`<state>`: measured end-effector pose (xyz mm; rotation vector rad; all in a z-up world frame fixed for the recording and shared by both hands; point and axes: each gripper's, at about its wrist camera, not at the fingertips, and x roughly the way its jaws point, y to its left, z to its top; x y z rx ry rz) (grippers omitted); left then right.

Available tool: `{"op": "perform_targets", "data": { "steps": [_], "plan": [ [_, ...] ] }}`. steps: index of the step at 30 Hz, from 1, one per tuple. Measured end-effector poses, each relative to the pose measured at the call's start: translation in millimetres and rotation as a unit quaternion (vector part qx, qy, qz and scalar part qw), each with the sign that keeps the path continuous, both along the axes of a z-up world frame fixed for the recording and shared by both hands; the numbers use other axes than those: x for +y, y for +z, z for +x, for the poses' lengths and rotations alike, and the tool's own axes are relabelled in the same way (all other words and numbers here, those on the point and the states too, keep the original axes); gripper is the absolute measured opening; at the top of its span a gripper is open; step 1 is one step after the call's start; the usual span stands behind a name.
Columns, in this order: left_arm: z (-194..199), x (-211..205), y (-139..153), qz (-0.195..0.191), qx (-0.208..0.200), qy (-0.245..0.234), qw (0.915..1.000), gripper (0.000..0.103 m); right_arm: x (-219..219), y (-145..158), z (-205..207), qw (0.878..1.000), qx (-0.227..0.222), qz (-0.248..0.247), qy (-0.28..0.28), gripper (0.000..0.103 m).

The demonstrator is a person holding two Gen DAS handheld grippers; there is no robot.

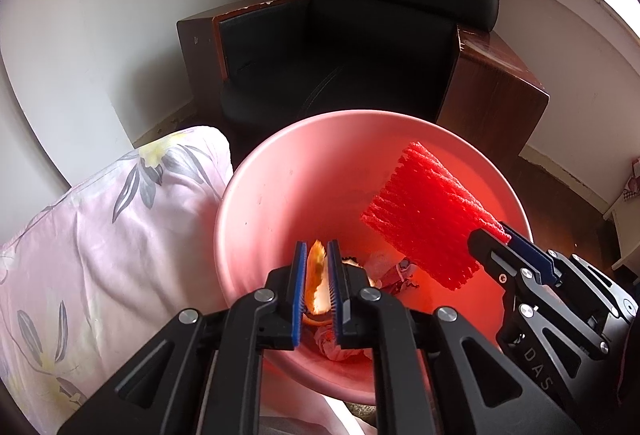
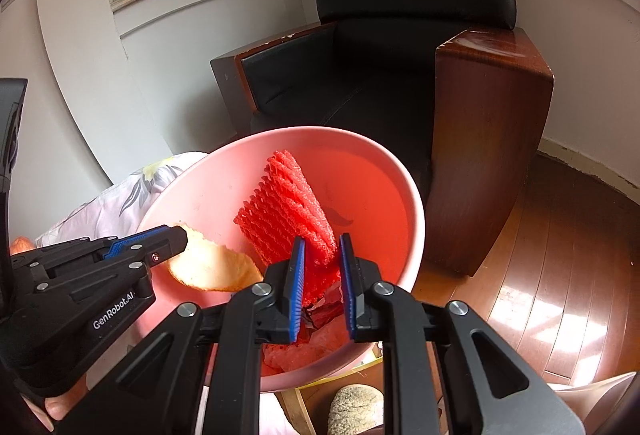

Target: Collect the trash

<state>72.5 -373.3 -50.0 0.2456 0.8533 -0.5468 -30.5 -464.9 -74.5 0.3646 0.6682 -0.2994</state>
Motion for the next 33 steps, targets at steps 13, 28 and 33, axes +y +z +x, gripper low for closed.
{"op": "perform_targets", "data": {
  "steps": [13, 28, 33],
  "plan": [
    [-12, 13, 21, -0.008, -0.026, -0.008, 0.9996, 0.039, 1, 15, -13, 1.0, -0.016, 0.008, 0.001, 0.034],
    [-38, 24, 44, -0.023, -0.06, -0.018, 0.9978, 0.04, 18, 31, -36, 0.999, -0.034, -0.001, -0.002, 0.034],
    [-41, 28, 47, -0.025, -0.061, -0.019, 0.9976, 0.04, 22, 34, -39, 0.999, -0.036, -0.005, 0.0, 0.034]
  ]
}}
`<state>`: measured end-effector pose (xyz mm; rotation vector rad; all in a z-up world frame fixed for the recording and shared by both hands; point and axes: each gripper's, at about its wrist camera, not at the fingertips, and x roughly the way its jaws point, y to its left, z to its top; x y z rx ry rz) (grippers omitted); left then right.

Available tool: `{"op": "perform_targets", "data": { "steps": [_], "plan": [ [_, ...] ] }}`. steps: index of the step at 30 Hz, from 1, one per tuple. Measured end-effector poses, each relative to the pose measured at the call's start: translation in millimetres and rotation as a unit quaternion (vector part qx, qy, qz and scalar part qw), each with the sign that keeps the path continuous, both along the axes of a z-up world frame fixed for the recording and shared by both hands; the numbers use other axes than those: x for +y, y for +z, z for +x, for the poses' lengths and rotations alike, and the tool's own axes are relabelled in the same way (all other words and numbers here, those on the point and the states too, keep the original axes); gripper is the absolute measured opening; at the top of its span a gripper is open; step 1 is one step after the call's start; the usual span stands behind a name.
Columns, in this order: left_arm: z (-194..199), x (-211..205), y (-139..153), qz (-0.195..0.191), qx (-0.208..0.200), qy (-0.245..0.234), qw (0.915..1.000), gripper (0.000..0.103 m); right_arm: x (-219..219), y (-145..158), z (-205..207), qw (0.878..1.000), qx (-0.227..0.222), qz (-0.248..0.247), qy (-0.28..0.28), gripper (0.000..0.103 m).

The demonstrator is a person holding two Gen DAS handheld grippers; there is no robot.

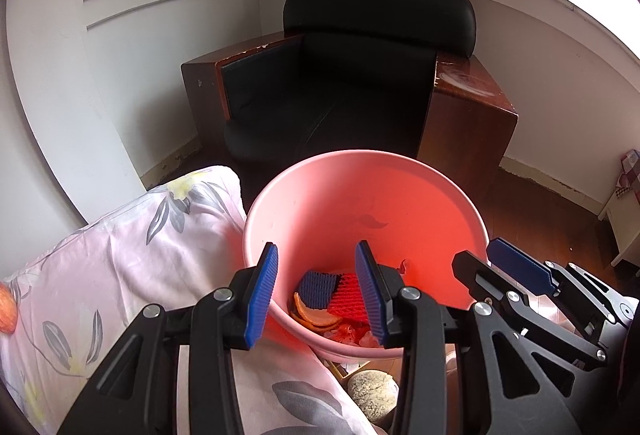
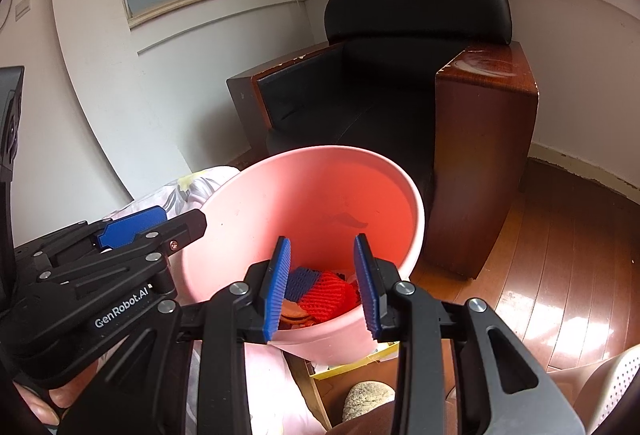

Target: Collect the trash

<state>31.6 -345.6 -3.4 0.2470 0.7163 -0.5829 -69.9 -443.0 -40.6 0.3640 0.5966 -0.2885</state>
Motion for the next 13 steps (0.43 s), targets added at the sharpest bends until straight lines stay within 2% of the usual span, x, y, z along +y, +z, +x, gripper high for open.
{"op": "perform_targets", "data": {
  "steps": [13],
  "plan": [
    [-6.2, 3.2, 6.8, -0.003, -0.007, 0.006, 0.9999, 0.039, 1.9, 1.5, -0.9, 1.0, 0.001, -0.003, 0.0, 0.034]
  ]
}}
